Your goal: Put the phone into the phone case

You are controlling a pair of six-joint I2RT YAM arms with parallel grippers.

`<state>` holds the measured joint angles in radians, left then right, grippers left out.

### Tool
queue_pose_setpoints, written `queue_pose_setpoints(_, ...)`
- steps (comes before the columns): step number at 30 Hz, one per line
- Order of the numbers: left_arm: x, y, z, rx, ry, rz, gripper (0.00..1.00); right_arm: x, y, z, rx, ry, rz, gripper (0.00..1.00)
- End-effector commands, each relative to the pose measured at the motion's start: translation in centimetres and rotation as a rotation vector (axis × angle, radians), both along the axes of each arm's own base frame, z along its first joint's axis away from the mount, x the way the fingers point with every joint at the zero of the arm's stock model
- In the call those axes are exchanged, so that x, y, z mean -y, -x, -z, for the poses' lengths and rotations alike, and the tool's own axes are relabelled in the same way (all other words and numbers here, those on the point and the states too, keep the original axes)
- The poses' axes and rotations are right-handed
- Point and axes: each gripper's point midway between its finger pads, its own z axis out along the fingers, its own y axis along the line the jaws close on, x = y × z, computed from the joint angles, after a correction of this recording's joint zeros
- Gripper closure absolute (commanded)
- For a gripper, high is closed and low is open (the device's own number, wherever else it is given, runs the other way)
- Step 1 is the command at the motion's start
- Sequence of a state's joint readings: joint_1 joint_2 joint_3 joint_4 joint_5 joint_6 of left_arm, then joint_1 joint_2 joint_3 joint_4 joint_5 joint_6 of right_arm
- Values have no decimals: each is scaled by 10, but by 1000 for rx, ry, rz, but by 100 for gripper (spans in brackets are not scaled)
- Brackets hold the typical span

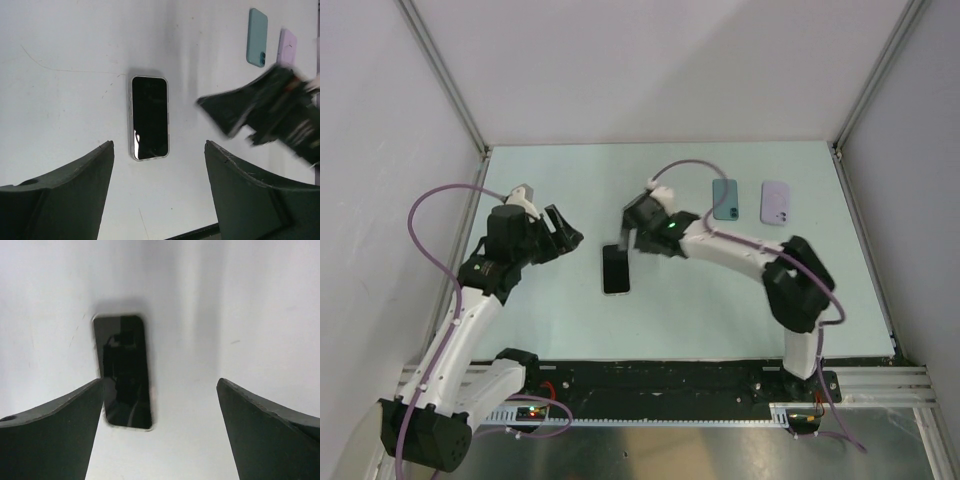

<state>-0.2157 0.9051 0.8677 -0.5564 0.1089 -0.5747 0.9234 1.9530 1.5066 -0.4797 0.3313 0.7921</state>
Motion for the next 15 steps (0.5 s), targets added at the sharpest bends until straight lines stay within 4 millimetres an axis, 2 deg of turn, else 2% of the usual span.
queue_pose_setpoints(1, 12, 2, -8, 42, 43, 57, 23, 87, -59, -58, 124, -29, 153, 1)
queue_pose_setpoints(5, 19, 2, -3, 32, 70, 87, 23, 182, -106, -66, 159, 78, 284, 1)
queue_pose_setpoints(9, 23, 3, -4, 34, 74, 113, 22, 265, -147, -60, 150, 148, 391, 1)
queue_pose_setpoints(12, 25, 4, -4, 31, 81, 127, 22, 314, -171, -49, 122, 192, 446, 1)
queue_pose_setpoints(15, 26, 5, -3, 29, 84, 133, 22, 346, -185, -30, 73, 219, 473, 1)
